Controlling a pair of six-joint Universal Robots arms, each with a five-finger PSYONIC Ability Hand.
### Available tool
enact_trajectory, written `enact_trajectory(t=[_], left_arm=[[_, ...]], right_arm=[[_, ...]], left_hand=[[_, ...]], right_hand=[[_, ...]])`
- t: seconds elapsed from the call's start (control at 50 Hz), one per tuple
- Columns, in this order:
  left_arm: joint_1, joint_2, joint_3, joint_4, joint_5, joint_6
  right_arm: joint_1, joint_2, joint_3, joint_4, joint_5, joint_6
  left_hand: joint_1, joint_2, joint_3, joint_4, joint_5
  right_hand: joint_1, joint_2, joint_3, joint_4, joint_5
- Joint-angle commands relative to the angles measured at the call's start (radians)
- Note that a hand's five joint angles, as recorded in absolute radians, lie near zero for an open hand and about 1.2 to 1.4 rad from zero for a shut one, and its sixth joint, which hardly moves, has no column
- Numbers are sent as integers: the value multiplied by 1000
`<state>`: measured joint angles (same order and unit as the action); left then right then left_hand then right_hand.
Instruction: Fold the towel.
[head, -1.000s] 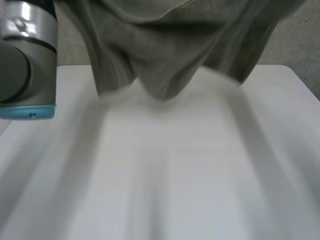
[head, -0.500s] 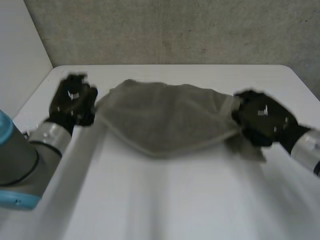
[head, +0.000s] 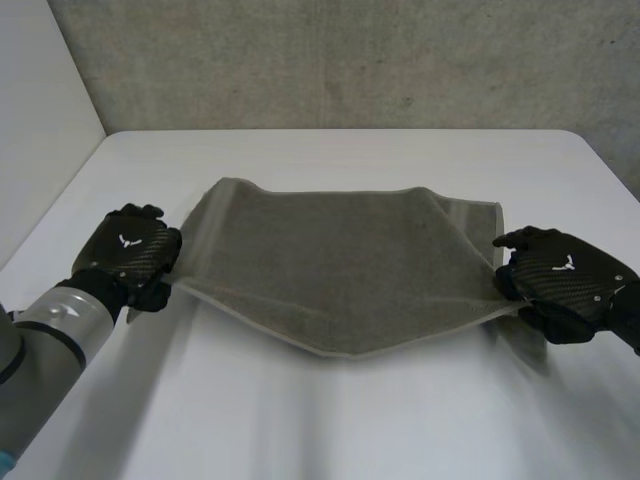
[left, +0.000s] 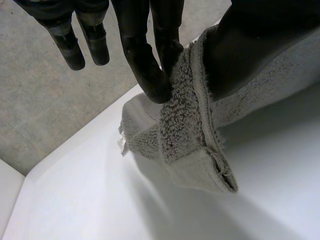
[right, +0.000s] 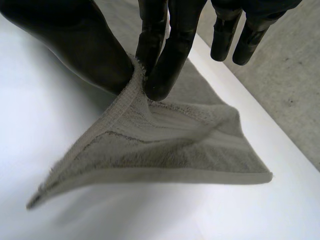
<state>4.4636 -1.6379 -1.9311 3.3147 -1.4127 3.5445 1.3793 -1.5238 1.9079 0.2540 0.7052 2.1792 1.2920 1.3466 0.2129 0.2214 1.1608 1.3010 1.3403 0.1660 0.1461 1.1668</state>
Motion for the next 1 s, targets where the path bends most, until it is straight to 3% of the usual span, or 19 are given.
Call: enact_trajectory(t=[0.02, 0.08, 0.1, 0.12, 0.14, 0.16, 0.18, 0.34, 0.52, 0.74, 1.0], left_arm=[[-18, 52, -26, -93, 1, -7], [-36, 47, -43, -93, -2, -12], [-37, 47, -43, -93, -2, -12], [-47, 35, -45, -93, -2, -16], [-56, 24, -45, -96, -12, -18], [-56, 24, -45, -96, -12, -18], [-64, 3, -43, -95, -14, -18], [-98, -60, -68, -103, -6, -9], [-66, -24, -112, -103, -6, -4], [-58, 26, -152, -103, -14, -4], [-63, 12, -215, -70, -38, -6]], right_arm=[[6, -35, -21, 25, -4, 2], [12, -23, -32, 22, 3, 7], [20, -7, -32, 13, 8, 14], [20, -7, -32, 13, 8, 14], [36, 20, -38, 13, 19, 40], [37, 20, -38, 13, 19, 40], [58, 61, -56, 13, 36, 84], [122, 116, -52, -37, 109, 330], [46, -71, 120, -194, 195, 537], [37, -281, 304, -297, 345, 565], [0, -325, 418, -377, 361, 564]], left_hand=[[104, 50, -38, -47, 61], [104, 50, -38, -47, 61], [104, 50, -38, -47, 61], [-503, -557, -38, -47, -546], [-1189, -1244, -38, -47, -1161], [-1196, -1250, -38, -47, -1161], [-1083, -1137, -38, -47, -1126], [-1131, -1186, -38, -47, -1161], [-1134, -1189, -38, -47, -1161], [-1134, -1189, -38, -47, -1161], [-1134, -1189, -38, -47, -1161]], right_hand=[[95, 56, 9, 28, 55], [95, 56, 9, 28, 55], [-119, -158, 9, 28, -159], [-121, -160, 9, 28, -161], [-952, -991, 9, 28, -993], [-961, -1000, 9, 28, -1001], [-1298, -1337, 9, 28, -1167], [-1301, -1340, 9, 28, -1167], [-1301, -1340, 9, 28, -1167], [-1301, -1340, 9, 28, -1167], [-1301, -1340, 9, 28, -1167]])
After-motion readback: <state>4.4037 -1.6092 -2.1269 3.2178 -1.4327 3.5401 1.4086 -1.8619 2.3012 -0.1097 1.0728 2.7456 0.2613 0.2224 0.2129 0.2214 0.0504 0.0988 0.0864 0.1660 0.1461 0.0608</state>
